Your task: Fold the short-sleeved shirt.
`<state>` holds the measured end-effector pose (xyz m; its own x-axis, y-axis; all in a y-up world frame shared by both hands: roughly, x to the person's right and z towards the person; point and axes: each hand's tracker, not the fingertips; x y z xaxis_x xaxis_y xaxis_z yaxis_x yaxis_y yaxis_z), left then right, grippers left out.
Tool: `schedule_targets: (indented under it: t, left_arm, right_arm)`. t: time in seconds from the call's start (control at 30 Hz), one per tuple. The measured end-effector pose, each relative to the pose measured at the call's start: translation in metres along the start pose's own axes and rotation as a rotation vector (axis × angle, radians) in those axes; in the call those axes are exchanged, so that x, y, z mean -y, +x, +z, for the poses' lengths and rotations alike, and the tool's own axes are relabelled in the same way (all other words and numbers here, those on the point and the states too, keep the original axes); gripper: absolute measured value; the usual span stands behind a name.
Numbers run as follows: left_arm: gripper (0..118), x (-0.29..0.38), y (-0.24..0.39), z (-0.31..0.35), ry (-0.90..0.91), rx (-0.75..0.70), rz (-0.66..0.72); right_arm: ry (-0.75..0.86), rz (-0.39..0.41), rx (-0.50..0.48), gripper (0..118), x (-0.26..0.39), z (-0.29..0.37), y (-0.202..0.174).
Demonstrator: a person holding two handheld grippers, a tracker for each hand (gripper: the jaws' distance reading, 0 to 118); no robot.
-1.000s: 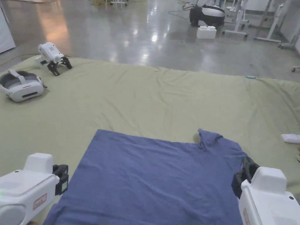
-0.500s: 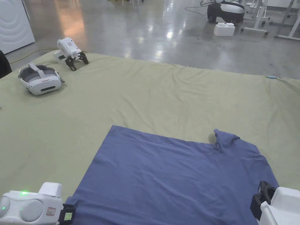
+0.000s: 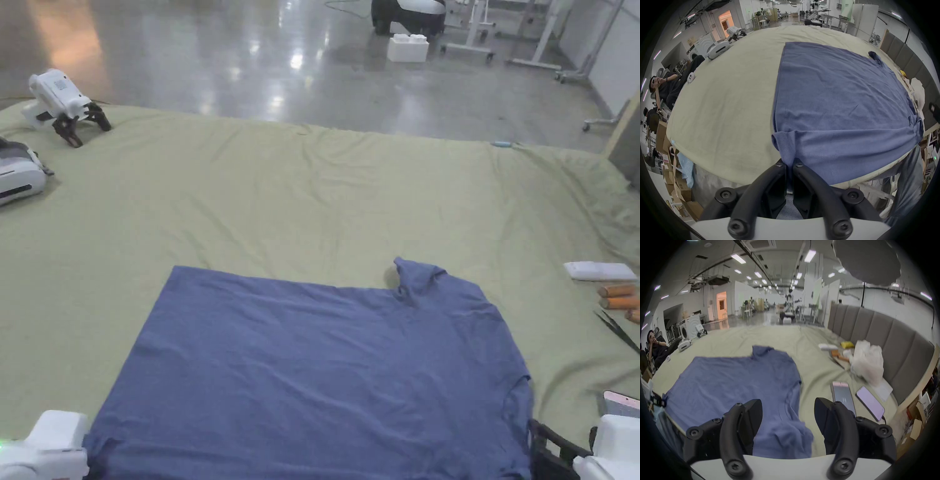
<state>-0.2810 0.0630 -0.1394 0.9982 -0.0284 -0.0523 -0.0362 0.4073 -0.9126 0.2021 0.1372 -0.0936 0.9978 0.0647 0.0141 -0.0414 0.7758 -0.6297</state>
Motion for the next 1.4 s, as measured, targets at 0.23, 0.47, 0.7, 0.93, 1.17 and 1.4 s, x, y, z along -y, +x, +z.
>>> schedule_targets:
  t: [0.23, 0.47, 0.7, 0.93, 1.17, 1.4]
  left_arm:
    - [3, -0.002, -0.011, 0.015, 0.041, 0.028, 0.036]
    - [3, 0.002, -0.013, 0.003, 0.023, 0.031, 0.050]
    - [3, 0.002, -0.013, 0.003, 0.022, 0.033, 0.056]
    - [3, -0.012, -0.023, 0.038, 0.121, 0.080, 0.108]
    - [3, -0.078, -0.019, 0.058, 0.225, 0.101, 0.147]
    - [3, -0.151, -0.019, 0.020, 0.198, 0.116, 0.186]
  right_arm:
    - [-0.344, 0.046, -0.053, 70, 0.051, -0.008, 0.022]
    - [-0.430, -0.027, -0.099, 42, 0.083, -0.042, 0.015]
    - [-0.439, 0.112, -0.068, 6, 0.067, -0.036, -0.001]
    - [-0.341, 0.063, -0.064, 5, 0.031, 0.005, -0.003]
    - [-0.242, 0.022, -0.059, 5, -0.035, -0.016, 0.003]
    - [-0.260, -0.001, -0.070, 5, -0.083, -0.096, 0.003]
